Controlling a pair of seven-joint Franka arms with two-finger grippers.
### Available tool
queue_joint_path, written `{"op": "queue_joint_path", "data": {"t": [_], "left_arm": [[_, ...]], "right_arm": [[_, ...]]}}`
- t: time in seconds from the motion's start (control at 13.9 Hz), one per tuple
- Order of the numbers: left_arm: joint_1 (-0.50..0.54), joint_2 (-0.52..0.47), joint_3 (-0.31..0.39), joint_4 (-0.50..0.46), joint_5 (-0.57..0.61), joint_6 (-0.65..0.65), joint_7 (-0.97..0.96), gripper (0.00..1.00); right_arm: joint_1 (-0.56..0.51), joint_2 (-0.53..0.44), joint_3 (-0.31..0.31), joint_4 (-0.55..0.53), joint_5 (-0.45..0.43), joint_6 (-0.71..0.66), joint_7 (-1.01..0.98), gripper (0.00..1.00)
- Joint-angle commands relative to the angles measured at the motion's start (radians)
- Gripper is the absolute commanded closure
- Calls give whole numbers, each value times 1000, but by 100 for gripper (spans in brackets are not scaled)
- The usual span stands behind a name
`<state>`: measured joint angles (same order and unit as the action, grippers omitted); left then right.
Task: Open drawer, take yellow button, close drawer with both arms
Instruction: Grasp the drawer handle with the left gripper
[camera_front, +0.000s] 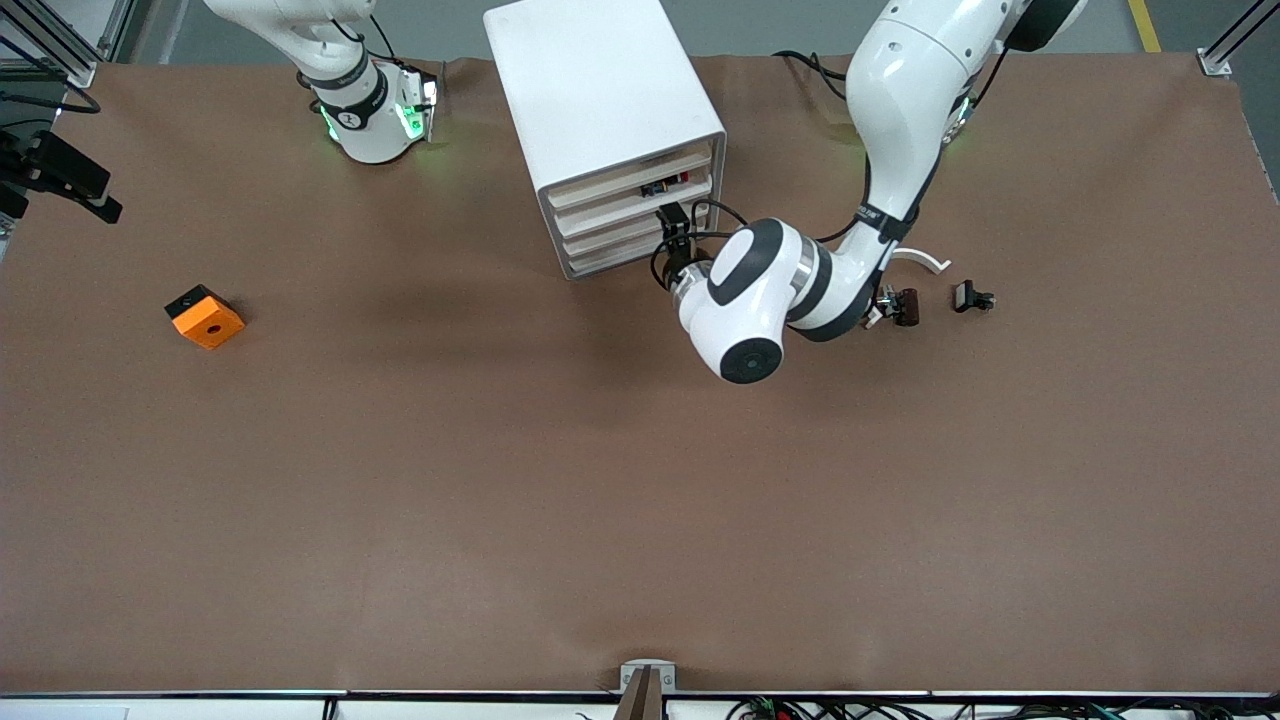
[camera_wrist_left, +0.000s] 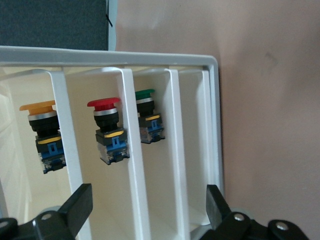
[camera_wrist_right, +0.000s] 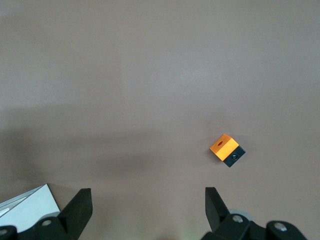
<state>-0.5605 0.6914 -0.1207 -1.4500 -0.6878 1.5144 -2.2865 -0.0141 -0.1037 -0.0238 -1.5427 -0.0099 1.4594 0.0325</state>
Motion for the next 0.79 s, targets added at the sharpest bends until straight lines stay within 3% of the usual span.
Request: {"op": "queue_joint_path", "data": {"t": [0.0, 0.14, 0.36, 0.72], "left_arm": [[7, 13, -11, 17, -123, -7, 73, 0], [4, 16, -11, 17, -151, -5, 82, 0], [2, 16, -16, 17, -162, -6, 84, 14], [-25, 37, -16, 13, -183, -17, 38, 15]], "right_arm": [[-1, -24, 1, -14, -24, 4, 6, 0], [-3, -22, -1, -14, -25, 5, 6, 0], [0, -24, 1, -14, -24, -2, 7, 0], [0, -22, 1, -16, -24, -5, 7, 0]]}}
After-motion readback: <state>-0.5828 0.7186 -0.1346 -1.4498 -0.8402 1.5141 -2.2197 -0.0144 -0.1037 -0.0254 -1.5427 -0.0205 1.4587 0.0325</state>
